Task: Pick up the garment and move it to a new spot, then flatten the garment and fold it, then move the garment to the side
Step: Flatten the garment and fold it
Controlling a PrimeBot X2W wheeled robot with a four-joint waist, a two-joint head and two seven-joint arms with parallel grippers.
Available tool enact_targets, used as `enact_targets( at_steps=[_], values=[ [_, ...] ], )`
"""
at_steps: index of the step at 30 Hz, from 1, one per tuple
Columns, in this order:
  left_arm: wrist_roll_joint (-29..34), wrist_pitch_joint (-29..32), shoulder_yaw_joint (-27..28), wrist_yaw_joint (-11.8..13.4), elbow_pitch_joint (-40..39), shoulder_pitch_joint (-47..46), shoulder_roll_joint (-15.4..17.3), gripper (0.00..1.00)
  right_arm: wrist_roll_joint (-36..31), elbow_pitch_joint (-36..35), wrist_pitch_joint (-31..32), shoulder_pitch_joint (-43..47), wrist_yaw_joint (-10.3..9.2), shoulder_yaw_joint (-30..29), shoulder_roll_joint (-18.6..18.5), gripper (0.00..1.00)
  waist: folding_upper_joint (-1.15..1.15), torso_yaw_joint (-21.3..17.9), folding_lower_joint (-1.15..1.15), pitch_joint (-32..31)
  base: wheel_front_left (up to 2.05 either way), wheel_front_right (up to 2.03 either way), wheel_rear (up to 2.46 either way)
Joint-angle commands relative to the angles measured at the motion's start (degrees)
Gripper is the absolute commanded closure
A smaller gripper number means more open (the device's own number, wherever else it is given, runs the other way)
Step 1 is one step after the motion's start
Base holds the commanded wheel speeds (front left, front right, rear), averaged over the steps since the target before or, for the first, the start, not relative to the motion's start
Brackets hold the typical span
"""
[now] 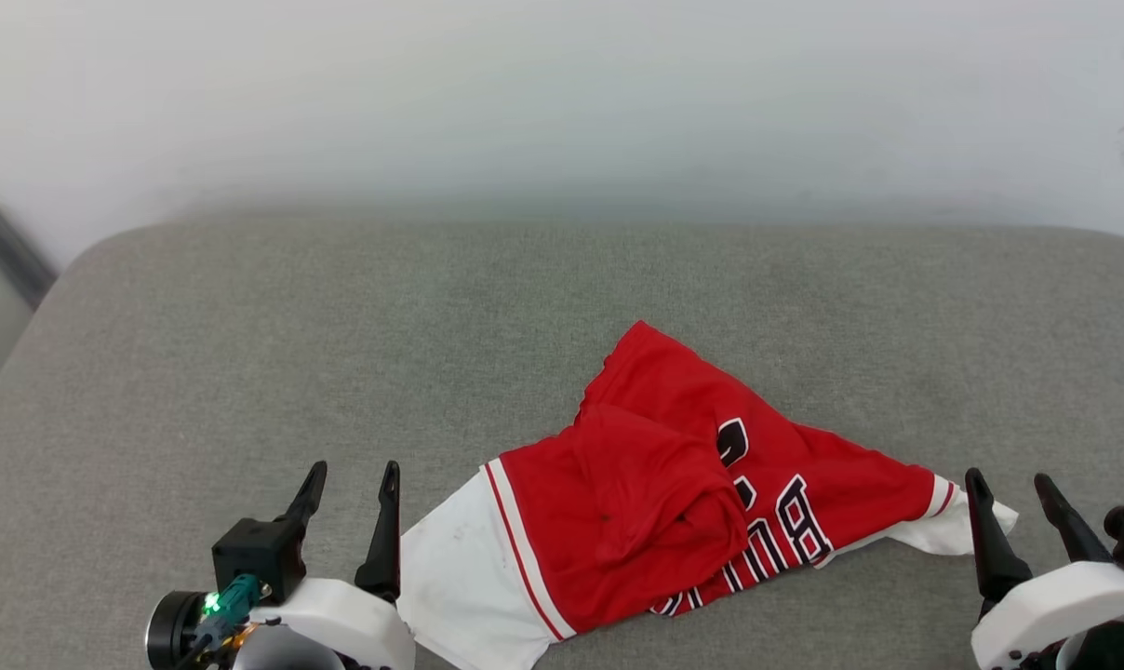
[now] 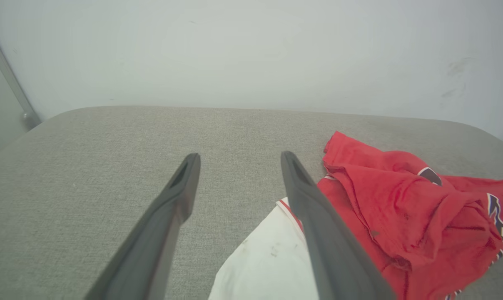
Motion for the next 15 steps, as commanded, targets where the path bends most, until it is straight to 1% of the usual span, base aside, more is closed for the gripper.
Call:
enact_targets(
  at_steps=[1,5,9,12,15],
  values=[
    [-0.2,0.2,0.1,0.4,-0.3,0.7,0.4,0.0,-0.7,-1.0,-0.9,1.2,-0.04,0.4,0.4,0.0,0.0,-0.3,0.0,-0.8,0.0,0.0,0.0],
    [-0.1,0.8,-0.2,0.9,-1.1,1.4,0.6,0.0,-2.1,-5.1,-2.6,3.6,-0.04,2.8,0.9,0.0,0.0,-0.5,0.0,-1.5,0.0,0.0,0.0],
    [0.0,1.3,-0.4,1.2,-1.5,1.8,1.0,0.0,-3.1,-8.6,-2.2,5.7,-0.04,4.2,1.8,0.0,0.0,-0.9,0.0,-1.7,0.0,0.0,0.0],
    [-0.2,2.3,-0.9,0.9,-1.4,1.8,1.3,0.0,-3.6,-10.7,-1.3,7.4,-0.04,4.8,2.4,0.0,0.0,-1.2,0.0,-1.8,0.0,0.0,0.0],
    [-0.6,4.5,-1.8,0.0,-0.9,1.6,1.9,0.0,-3.6,-12.2,-0.6,8.6,-0.04,5.3,2.9,0.0,0.0,-1.4,0.0,-1.8,0.0,0.0,0.0]
  ],
)
